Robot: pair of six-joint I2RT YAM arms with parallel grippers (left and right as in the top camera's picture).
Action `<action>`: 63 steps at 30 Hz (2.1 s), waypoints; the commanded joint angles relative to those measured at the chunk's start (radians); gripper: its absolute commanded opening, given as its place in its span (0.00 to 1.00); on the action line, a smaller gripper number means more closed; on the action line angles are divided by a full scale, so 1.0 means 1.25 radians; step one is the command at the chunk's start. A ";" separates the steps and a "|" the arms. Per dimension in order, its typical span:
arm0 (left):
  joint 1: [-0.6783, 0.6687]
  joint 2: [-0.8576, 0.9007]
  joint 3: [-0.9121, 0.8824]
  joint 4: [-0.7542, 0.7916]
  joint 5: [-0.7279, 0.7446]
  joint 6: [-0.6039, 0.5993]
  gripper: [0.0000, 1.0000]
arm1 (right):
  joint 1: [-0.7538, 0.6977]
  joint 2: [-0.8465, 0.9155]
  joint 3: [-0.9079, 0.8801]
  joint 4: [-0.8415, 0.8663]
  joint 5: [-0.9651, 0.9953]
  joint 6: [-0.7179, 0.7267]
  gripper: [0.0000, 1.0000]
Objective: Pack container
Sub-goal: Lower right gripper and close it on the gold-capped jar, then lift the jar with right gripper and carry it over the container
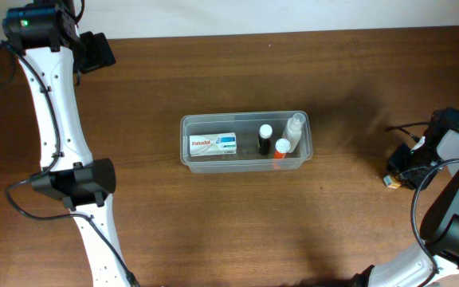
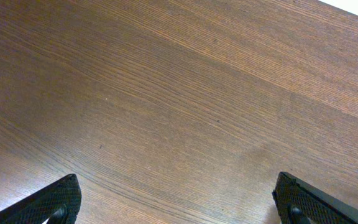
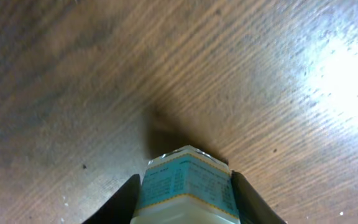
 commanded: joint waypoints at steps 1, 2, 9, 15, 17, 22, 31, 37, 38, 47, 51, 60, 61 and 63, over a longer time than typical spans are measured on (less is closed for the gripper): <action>-0.002 -0.010 0.006 -0.001 -0.009 0.013 0.99 | -0.001 -0.011 0.034 -0.027 0.004 0.003 0.31; -0.002 -0.010 0.006 -0.001 -0.009 0.013 0.99 | -0.001 -0.014 0.050 -0.044 0.004 0.003 0.31; -0.002 -0.010 0.006 -0.001 -0.009 0.013 0.99 | 0.002 -0.051 0.226 -0.203 -0.009 -0.002 0.31; -0.002 -0.010 0.006 -0.001 -0.009 0.013 0.99 | 0.038 -0.087 0.405 -0.345 -0.063 -0.023 0.31; -0.002 -0.010 0.006 -0.001 -0.009 0.013 0.99 | 0.070 -0.098 0.453 -0.379 -0.062 -0.047 0.31; -0.002 -0.010 0.006 -0.001 -0.009 0.013 1.00 | 0.192 -0.120 0.558 -0.443 -0.063 -0.057 0.31; -0.002 -0.010 0.006 -0.001 -0.009 0.013 0.99 | 0.481 -0.126 0.622 -0.435 -0.071 -0.035 0.31; -0.002 -0.010 0.006 -0.001 -0.009 0.013 1.00 | 0.662 -0.124 0.621 -0.407 -0.058 -0.011 0.31; -0.002 -0.010 0.006 -0.001 -0.009 0.012 1.00 | 0.684 -0.124 0.621 -0.405 -0.045 -0.004 0.31; -0.002 -0.010 0.006 -0.001 -0.009 0.013 1.00 | 0.877 -0.065 0.597 -0.381 0.076 0.007 0.31; -0.002 -0.010 0.006 -0.001 -0.009 0.013 0.99 | 0.917 -0.015 0.588 -0.353 0.078 0.006 0.31; -0.002 -0.010 0.006 -0.001 -0.009 0.013 0.99 | 0.943 0.118 0.588 -0.330 0.077 0.006 0.31; -0.002 -0.010 0.006 -0.001 -0.009 0.013 0.99 | 0.943 0.132 0.588 -0.330 0.077 0.006 0.31; -0.002 -0.010 0.006 -0.001 -0.009 0.013 0.99 | 0.943 0.159 0.588 -0.330 0.077 0.006 0.31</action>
